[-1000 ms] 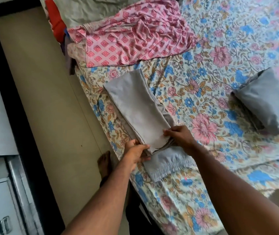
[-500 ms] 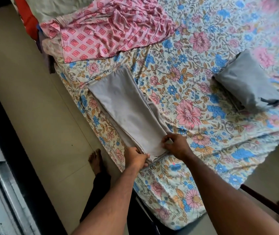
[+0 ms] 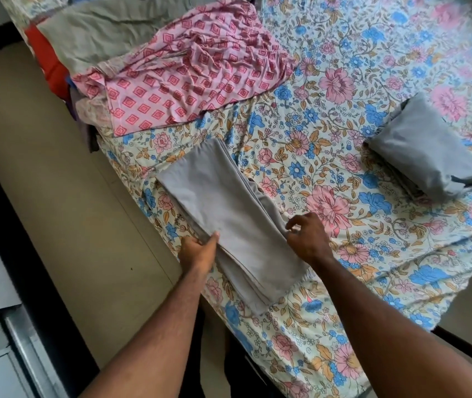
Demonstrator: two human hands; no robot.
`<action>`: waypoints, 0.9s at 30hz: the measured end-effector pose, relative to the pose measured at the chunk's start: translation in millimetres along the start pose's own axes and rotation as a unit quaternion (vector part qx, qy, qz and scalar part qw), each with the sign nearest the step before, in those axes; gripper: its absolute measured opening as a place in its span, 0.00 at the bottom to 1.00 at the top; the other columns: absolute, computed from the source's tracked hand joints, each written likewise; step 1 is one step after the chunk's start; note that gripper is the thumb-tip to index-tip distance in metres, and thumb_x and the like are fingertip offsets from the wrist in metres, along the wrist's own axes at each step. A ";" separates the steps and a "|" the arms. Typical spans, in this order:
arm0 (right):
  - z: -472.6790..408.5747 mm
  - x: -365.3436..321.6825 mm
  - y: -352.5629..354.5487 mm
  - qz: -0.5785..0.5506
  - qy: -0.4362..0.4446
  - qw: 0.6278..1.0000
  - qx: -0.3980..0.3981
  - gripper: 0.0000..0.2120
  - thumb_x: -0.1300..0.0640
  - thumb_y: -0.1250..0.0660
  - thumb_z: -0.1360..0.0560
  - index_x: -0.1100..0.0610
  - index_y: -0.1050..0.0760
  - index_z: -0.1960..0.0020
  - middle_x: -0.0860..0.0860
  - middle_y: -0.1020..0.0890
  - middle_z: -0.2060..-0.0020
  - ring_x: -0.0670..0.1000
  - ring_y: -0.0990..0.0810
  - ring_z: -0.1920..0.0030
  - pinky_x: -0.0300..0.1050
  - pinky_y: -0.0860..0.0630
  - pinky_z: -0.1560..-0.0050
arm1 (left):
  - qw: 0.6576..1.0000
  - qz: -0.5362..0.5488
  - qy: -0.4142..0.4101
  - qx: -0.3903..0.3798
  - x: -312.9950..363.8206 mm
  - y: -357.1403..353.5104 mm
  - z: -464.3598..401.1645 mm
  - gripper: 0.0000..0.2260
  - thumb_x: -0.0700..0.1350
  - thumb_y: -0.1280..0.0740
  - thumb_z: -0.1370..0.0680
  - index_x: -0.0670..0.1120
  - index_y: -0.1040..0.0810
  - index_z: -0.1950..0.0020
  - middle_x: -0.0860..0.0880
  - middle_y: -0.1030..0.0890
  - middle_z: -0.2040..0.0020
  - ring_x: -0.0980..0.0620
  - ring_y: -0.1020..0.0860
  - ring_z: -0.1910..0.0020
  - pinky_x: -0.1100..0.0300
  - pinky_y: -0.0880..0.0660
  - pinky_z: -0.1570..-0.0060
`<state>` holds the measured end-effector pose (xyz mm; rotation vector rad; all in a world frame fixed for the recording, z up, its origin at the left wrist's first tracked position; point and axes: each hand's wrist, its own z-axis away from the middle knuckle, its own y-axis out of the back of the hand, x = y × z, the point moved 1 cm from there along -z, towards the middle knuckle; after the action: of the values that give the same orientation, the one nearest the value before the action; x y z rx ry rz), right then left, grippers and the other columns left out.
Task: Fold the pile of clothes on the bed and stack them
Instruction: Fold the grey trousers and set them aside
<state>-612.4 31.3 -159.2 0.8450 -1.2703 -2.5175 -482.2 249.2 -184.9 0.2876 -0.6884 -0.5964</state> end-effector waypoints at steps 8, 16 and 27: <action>-76.1 -100.8 -2.4 0.014 0.061 0.997 -0.039 0.15 0.50 0.32 0.22 0.49 0.23 0.36 0.54 0.26 0.34 0.57 0.26 0.34 0.64 0.29 0.33 | 0.993 0.104 0.008 -0.046 70.3 47.8 -79.7 0.32 0.54 0.26 0.25 0.41 0.34 0.28 0.43 0.26 0.35 0.47 0.22 0.48 0.51 0.19 0.50; -145.7 -175.0 -16.5 -0.009 0.104 0.988 -0.115 0.31 0.51 0.26 0.25 0.55 0.33 0.27 0.58 0.26 0.30 0.60 0.25 0.33 0.57 0.26 0.34 | 0.988 0.129 0.040 -0.071 97.8 69.7 -136.6 0.23 0.47 0.21 0.29 0.40 0.24 0.39 0.41 0.17 0.45 0.45 0.18 0.54 0.57 0.22 0.64; -199.7 -210.4 -25.0 -0.069 -0.010 0.979 -0.191 0.23 0.56 0.22 0.28 0.63 0.22 0.37 0.57 0.20 0.46 0.58 0.19 0.46 0.46 0.23 0.49 | 0.983 0.112 0.073 -0.125 104.7 71.9 -160.1 0.10 0.39 0.27 0.24 0.40 0.23 0.45 0.38 0.18 0.45 0.43 0.18 0.52 0.47 0.17 0.50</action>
<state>-324.5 -1.2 -187.9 0.8380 -0.7109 -2.7535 -280.7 252.5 -219.0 0.0174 -0.4893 -0.4355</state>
